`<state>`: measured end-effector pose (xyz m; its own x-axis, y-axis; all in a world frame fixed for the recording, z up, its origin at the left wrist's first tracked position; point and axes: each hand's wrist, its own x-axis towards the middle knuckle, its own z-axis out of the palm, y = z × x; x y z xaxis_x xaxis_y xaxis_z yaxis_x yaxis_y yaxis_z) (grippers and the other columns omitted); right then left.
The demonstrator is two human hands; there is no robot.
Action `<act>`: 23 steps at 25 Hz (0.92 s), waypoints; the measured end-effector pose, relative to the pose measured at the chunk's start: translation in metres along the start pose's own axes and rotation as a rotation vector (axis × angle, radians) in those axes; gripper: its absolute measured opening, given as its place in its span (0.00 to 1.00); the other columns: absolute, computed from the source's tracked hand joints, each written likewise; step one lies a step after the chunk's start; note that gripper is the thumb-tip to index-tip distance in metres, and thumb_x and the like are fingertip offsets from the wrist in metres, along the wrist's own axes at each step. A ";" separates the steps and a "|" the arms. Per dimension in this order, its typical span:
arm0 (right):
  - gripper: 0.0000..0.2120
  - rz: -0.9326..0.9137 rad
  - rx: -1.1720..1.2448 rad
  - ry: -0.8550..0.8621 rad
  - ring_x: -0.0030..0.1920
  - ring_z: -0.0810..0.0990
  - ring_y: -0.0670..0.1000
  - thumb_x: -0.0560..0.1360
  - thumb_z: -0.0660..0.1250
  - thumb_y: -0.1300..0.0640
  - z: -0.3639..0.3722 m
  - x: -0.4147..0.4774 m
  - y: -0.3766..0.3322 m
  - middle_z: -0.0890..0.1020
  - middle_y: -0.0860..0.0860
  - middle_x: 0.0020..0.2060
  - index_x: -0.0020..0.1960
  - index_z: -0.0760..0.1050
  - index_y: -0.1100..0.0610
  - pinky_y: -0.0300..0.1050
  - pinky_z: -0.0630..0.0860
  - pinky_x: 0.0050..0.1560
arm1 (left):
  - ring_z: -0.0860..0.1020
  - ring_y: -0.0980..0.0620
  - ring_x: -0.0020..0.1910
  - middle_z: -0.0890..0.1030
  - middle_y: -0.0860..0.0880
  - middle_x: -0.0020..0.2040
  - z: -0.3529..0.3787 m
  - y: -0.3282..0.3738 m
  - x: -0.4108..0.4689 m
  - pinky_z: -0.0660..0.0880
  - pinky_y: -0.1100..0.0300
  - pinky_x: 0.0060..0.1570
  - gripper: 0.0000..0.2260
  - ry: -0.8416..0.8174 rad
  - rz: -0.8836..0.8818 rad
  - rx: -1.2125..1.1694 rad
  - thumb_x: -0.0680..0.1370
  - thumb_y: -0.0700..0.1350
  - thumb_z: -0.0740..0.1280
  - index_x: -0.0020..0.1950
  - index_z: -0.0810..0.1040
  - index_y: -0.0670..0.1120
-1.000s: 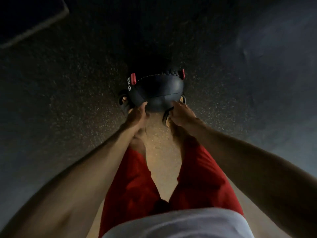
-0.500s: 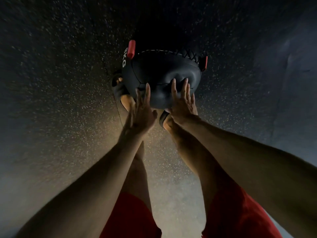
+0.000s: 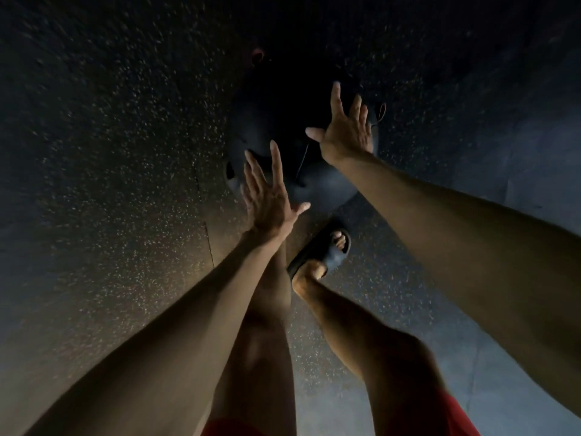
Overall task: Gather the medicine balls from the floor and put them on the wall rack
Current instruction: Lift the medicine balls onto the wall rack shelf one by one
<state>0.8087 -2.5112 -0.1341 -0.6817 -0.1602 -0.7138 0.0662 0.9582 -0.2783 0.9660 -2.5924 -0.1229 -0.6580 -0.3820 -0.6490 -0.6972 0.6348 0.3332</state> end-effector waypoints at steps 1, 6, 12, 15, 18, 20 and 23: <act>0.41 -0.006 0.015 0.006 0.80 0.43 0.61 0.79 0.61 0.38 -0.011 0.015 -0.010 0.44 0.60 0.81 0.81 0.39 0.46 0.58 0.46 0.80 | 0.45 0.33 0.79 0.38 0.34 0.79 -0.008 0.008 0.017 0.51 0.36 0.74 0.59 0.020 -0.005 0.036 0.67 0.62 0.76 0.80 0.35 0.51; 0.32 -0.141 0.064 0.205 0.81 0.48 0.59 0.82 0.56 0.41 -0.025 0.031 -0.032 0.51 0.59 0.81 0.81 0.51 0.52 0.59 0.52 0.79 | 0.47 0.31 0.78 0.43 0.33 0.79 -0.062 0.033 0.105 0.59 0.33 0.72 0.55 0.032 -0.053 0.102 0.70 0.64 0.73 0.80 0.35 0.51; 0.46 -0.105 0.004 0.118 0.80 0.47 0.62 0.78 0.67 0.43 -0.015 0.002 -0.019 0.42 0.59 0.81 0.81 0.37 0.45 0.64 0.60 0.75 | 0.52 0.33 0.77 0.46 0.37 0.80 -0.129 0.062 0.197 0.65 0.36 0.70 0.52 -0.114 -0.142 0.102 0.71 0.64 0.72 0.79 0.36 0.59; 0.49 -0.060 0.018 0.057 0.80 0.46 0.64 0.77 0.69 0.44 -0.021 0.007 -0.028 0.39 0.58 0.80 0.80 0.33 0.42 0.64 0.58 0.76 | 0.53 0.34 0.78 0.46 0.39 0.81 -0.156 0.071 0.229 0.65 0.36 0.70 0.49 -0.178 -0.184 0.074 0.72 0.65 0.71 0.79 0.38 0.62; 0.50 -0.059 -0.048 0.041 0.80 0.41 0.65 0.77 0.69 0.44 -0.039 0.043 -0.045 0.37 0.61 0.79 0.79 0.32 0.43 0.66 0.50 0.78 | 0.56 0.37 0.77 0.52 0.41 0.80 -0.167 0.071 0.254 0.65 0.37 0.69 0.40 -0.127 -0.208 -0.049 0.75 0.66 0.66 0.80 0.46 0.60; 0.49 -0.033 -0.069 0.027 0.79 0.39 0.65 0.78 0.68 0.45 -0.055 0.072 -0.058 0.37 0.62 0.79 0.79 0.32 0.43 0.66 0.46 0.78 | 0.59 0.39 0.76 0.58 0.42 0.78 -0.169 0.066 0.261 0.65 0.38 0.69 0.35 -0.025 -0.185 -0.137 0.78 0.65 0.61 0.81 0.53 0.55; 0.48 0.033 -0.073 -0.011 0.79 0.38 0.64 0.78 0.67 0.45 -0.087 0.118 -0.075 0.37 0.61 0.79 0.79 0.31 0.42 0.65 0.46 0.78 | 0.61 0.37 0.75 0.59 0.39 0.77 -0.169 0.058 0.250 0.63 0.40 0.70 0.36 0.031 -0.126 -0.154 0.79 0.64 0.60 0.81 0.53 0.50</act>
<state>0.6599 -2.5813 -0.1412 -0.6720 -0.1304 -0.7290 0.0351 0.9776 -0.2073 0.7124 -2.7648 -0.1502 -0.5697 -0.4737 -0.6716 -0.8082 0.4713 0.3531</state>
